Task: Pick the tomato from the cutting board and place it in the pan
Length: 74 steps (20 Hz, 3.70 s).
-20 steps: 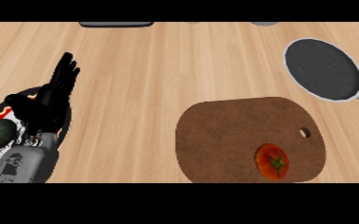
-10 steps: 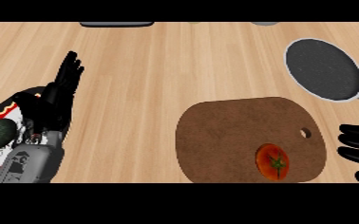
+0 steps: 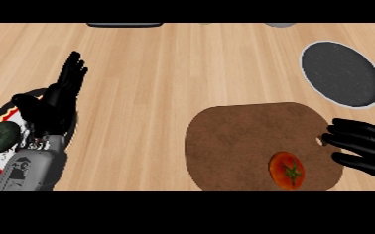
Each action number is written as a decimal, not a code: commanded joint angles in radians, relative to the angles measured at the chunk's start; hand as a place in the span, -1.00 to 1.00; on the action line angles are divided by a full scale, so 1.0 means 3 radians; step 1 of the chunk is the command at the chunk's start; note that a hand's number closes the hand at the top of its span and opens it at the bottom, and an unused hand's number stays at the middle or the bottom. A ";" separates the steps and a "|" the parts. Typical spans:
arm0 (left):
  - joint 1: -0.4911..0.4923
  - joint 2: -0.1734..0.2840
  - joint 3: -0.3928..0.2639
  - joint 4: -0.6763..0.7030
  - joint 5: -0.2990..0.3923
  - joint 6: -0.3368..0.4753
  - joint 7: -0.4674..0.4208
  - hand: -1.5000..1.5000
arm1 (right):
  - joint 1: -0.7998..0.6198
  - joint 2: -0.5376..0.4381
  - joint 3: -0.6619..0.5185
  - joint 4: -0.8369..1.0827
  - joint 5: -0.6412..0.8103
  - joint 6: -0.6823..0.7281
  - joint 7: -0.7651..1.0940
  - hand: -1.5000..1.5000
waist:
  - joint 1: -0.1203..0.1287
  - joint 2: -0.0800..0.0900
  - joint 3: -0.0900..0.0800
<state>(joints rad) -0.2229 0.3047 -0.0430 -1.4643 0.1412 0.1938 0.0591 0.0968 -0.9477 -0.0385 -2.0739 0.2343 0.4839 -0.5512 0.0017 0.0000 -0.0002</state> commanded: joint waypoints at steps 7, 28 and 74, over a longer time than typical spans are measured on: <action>-0.0005 -0.0074 0.0124 0.0140 -0.0123 -0.0102 -0.0116 0.00 | -0.0352 0.0457 0.0584 0.0401 0.0880 0.0162 -0.0138 -1.00 | 0.0005 0.0004 0.0001; -0.0066 -0.0176 0.0323 -0.0001 -0.0226 -0.0266 0.0128 0.00 | -0.0106 0.0928 0.0945 0.0265 0.2462 -0.0107 0.0019 -1.00 | -0.0018 -0.0002 0.0001; -0.0056 -0.0413 0.0383 -0.0075 -0.0423 -0.0376 0.0098 0.00 | -0.1277 0.3144 -0.0051 0.1201 0.3580 -0.0170 0.3093 1.00 | 0.0098 0.0007 -0.0004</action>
<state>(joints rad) -0.2254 0.1909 0.0820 -1.4851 0.0135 0.0803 0.0796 -0.1615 -0.0709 -0.0056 -1.6924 1.2843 0.5237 0.1361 0.0032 0.0016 -0.0099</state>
